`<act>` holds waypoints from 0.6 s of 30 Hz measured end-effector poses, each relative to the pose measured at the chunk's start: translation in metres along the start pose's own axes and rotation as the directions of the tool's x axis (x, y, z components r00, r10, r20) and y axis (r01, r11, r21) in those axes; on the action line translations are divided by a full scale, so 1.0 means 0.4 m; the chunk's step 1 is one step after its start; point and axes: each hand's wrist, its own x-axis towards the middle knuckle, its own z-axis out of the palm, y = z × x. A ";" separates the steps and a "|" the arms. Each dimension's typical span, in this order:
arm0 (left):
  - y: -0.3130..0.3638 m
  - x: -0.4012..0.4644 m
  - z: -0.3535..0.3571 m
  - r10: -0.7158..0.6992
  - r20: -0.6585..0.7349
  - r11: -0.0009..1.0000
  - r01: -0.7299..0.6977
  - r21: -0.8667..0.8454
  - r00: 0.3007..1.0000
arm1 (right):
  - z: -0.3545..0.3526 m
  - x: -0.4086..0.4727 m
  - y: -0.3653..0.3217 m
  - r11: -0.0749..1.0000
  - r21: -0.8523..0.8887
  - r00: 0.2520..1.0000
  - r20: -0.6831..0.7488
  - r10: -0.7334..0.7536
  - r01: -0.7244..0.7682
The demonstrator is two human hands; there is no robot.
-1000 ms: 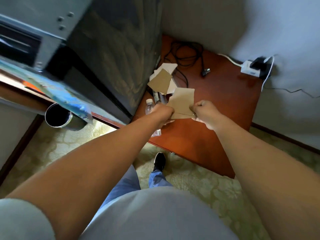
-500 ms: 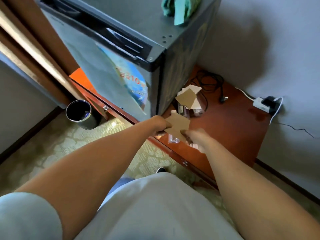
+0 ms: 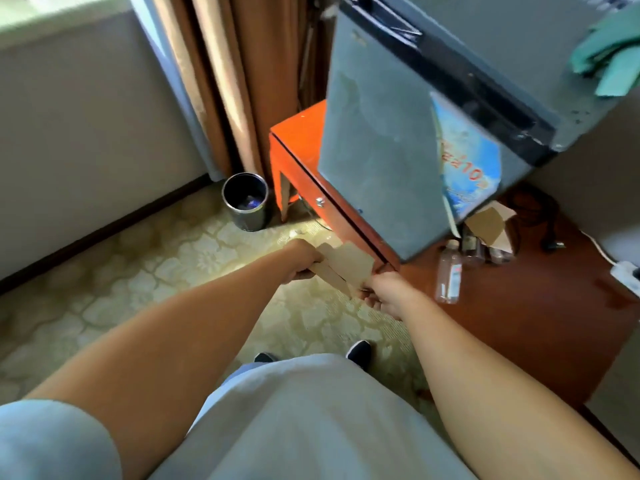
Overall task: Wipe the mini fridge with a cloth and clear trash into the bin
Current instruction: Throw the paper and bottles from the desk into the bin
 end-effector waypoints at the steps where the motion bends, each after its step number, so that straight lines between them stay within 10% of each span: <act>1: -0.018 -0.004 -0.048 0.010 -0.034 0.998 -0.012 -0.061 0.999 | 0.048 -0.001 -0.024 0.999 0.002 0.999 0.006 -0.036 0.036; 8: -0.104 -0.033 -0.335 -0.023 -0.182 0.884 -0.065 -0.463 0.983 | 0.324 -0.026 -0.185 0.975 -0.023 0.975 0.041 -0.219 0.220; 18: -0.128 0.023 -0.596 -0.007 -0.306 0.807 -0.175 -0.563 0.952 | 0.555 0.059 -0.383 0.966 -0.079 0.960 0.157 -0.233 0.247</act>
